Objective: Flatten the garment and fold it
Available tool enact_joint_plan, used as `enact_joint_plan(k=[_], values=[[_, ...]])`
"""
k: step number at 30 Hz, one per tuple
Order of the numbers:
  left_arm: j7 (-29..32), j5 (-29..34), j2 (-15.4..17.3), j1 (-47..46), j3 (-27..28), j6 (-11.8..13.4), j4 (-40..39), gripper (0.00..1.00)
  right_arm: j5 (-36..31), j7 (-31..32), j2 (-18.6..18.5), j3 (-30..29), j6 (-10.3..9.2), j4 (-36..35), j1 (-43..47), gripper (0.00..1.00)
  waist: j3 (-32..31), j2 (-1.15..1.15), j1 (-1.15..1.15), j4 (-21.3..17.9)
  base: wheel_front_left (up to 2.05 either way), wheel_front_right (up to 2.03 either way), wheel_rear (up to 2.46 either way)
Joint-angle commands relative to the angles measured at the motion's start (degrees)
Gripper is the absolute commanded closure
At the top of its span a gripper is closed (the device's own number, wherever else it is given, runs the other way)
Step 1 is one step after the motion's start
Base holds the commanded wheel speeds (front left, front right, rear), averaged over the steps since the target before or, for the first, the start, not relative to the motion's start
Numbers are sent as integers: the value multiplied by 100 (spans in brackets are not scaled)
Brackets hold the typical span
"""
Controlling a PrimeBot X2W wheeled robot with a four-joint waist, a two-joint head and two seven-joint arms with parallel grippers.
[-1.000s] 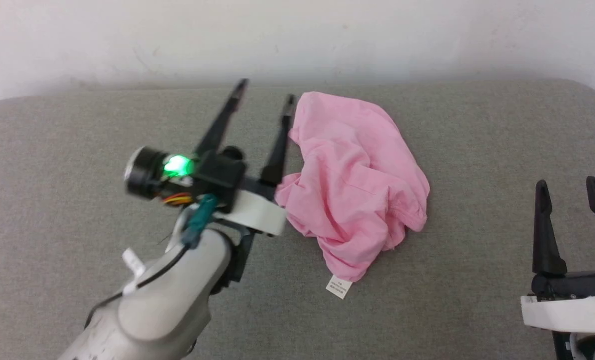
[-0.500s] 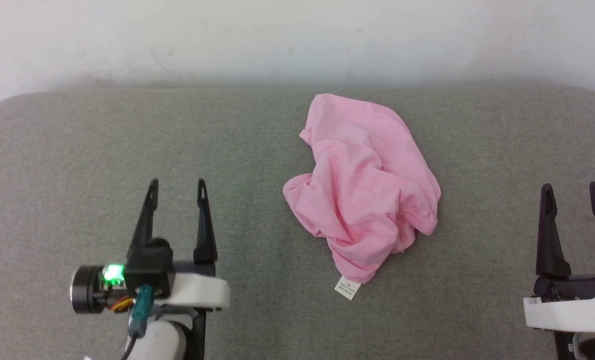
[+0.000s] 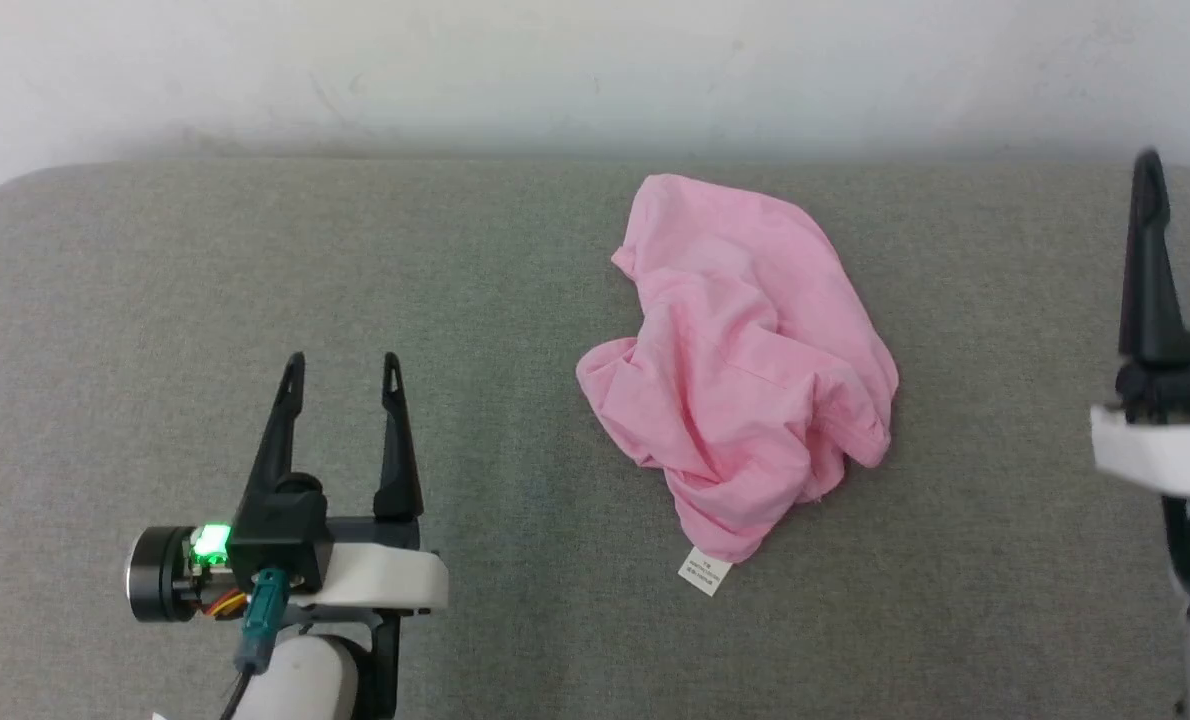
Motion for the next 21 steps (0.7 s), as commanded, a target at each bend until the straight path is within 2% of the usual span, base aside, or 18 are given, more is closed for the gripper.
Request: enact_joint_plan(k=[1, 5, 8, 11, 12, 13, 17, 21], values=[[-27, 71, -69, 103, 100, -60, -17, 0, 121, -26, -236, 152, -11, 271, -321, 0, 59, 0, 0, 10, 0, 0, 0], [-27, 160, -167, 111, 250, -160, -11, 0, 619, 149, -1021, 990, -11, 1657, -983, 0, 149, 0, 0, 50, 0, 0, 0], [-27, 218, -242, 97, 334, -214, -31, 0, 1242, 1052, -1639, 1935, -11, 2397, -1589, 0, 273, 0, 0, 103, 0, 0, 0], [-27, 274, -330, 35, 374, -255, -59, 0, 1852, 2062, -2230, 2891, -11, 2765, -2120, 0, 443, 0, 0, 180, 0, 0, 0], [-27, 289, -359, 8, 379, -269, -65, 0, 2142, 2394, -2360, 3166, -11, 2854, -2277, 0, 501, 0, 0, 208, 0, 0, 0], [-27, 289, -359, 8, 379, -269, -65, 0, 2142, 2394, -2360, 3166, -11, 2854, -2277, 0, 501, 0, 0, 208, 0, 0, 0], [-27, 344, -471, -138, 337, -321, -72, 0, 3051, 3594, -2795, 4109, -11, 3151, -2875, 0, 753, 0, 0, 358, 0, 0, 0], [-27, 360, -555, -309, 307, -346, -66, 0, 3852, 4338, -2892, 4721, -11, 3408, -3373, 0, 985, 0, 0, 516, 0, 0, 0]])
